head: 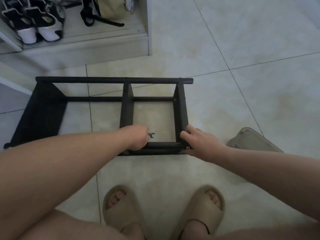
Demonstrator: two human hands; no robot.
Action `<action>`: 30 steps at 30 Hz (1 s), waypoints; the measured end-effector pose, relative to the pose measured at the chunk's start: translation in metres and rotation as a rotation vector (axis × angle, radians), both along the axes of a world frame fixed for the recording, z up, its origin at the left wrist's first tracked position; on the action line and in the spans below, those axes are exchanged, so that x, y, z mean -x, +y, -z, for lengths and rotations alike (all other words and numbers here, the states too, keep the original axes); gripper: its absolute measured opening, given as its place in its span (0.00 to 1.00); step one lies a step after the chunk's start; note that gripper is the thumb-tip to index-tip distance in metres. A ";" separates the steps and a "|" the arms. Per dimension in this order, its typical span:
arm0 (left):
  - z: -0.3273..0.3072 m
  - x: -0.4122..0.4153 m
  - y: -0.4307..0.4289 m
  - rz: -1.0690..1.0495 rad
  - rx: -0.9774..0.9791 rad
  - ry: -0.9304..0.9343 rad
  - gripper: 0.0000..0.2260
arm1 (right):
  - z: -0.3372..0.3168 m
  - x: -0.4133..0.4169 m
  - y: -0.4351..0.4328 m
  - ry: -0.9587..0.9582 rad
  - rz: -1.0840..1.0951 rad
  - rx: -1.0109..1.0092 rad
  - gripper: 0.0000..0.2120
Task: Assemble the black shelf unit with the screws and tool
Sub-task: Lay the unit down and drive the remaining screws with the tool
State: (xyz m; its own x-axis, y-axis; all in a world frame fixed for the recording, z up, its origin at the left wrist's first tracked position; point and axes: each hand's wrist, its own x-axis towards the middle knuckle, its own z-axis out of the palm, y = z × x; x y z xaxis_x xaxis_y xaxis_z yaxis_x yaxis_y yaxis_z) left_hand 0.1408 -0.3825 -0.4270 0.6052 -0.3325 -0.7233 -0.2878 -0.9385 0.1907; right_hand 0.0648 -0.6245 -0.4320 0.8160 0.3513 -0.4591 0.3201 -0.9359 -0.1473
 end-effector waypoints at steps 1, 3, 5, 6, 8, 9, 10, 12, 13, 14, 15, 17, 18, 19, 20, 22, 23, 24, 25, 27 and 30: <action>0.003 0.000 -0.002 0.007 -0.024 0.024 0.08 | 0.004 0.001 -0.001 0.014 0.008 -0.004 0.19; 0.008 0.001 -0.003 0.028 -0.036 0.046 0.10 | 0.011 0.005 -0.002 0.038 0.018 -0.011 0.18; 0.013 0.002 -0.003 0.073 -0.059 0.036 0.12 | 0.015 0.007 -0.003 0.048 0.028 -0.023 0.18; 0.015 0.003 -0.003 0.073 -0.062 0.030 0.11 | 0.015 0.007 -0.004 0.055 0.031 -0.029 0.18; 0.011 0.001 -0.004 0.078 -0.067 0.031 0.08 | 0.012 0.005 -0.006 0.077 0.023 -0.031 0.20; 0.006 0.000 -0.004 0.080 -0.065 0.032 0.08 | 0.009 0.003 -0.007 0.092 0.013 -0.023 0.21; 0.000 -0.001 -0.005 0.088 -0.059 0.028 0.08 | 0.004 0.000 -0.008 0.104 0.002 -0.013 0.22; -0.018 -0.002 -0.009 0.105 -0.047 0.005 0.08 | -0.009 -0.005 -0.012 0.123 -0.002 0.010 0.25; -0.030 -0.002 -0.011 0.108 -0.032 -0.009 0.08 | -0.018 -0.007 -0.015 0.127 0.002 0.024 0.26; -0.041 -0.002 -0.013 0.103 -0.016 -0.021 0.08 | -0.028 -0.008 -0.018 0.121 0.007 0.044 0.27; -0.053 -0.002 -0.015 0.098 -0.002 -0.035 0.09 | -0.038 -0.008 -0.022 0.109 0.016 0.065 0.27; -0.078 0.001 -0.019 0.099 0.022 -0.072 0.10 | -0.061 -0.003 -0.028 0.079 0.046 0.095 0.28; -0.091 0.004 -0.022 0.101 0.038 -0.096 0.11 | -0.072 0.001 -0.031 0.063 0.063 0.104 0.29; -0.103 0.006 -0.024 0.092 0.067 -0.120 0.11 | -0.082 0.006 -0.033 0.045 0.080 0.110 0.29; -0.114 0.009 -0.027 0.072 0.102 -0.131 0.10 | -0.091 0.011 -0.034 0.026 0.095 0.112 0.30; -0.129 0.015 -0.034 0.043 0.174 -0.146 0.07 | -0.103 0.020 -0.034 -0.010 0.118 0.106 0.32; -0.135 0.018 -0.037 0.033 0.202 -0.151 0.05 | -0.108 0.024 -0.032 -0.020 0.127 0.103 0.33; -0.138 0.021 -0.039 0.016 0.228 -0.151 0.04 | -0.111 0.028 -0.029 -0.021 0.129 0.105 0.34; -0.139 0.023 -0.040 -0.012 0.253 -0.142 0.05 | -0.112 0.031 -0.026 -0.013 0.125 0.111 0.35; -0.136 0.022 -0.042 -0.065 0.284 -0.128 0.05 | -0.109 0.036 -0.021 0.011 0.121 0.136 0.37; -0.127 0.013 -0.047 -0.080 0.255 -0.141 0.04 | -0.101 0.033 -0.020 0.055 0.102 0.185 0.39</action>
State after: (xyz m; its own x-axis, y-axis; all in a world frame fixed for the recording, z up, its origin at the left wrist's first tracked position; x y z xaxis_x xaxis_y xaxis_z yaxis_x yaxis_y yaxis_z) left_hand 0.1273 -0.4297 -0.3001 0.7251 -0.4402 -0.5296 -0.2554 -0.8861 0.3868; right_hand 0.0313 -0.6447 -0.3307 0.8150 0.1743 -0.5526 0.2189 -0.9756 0.0152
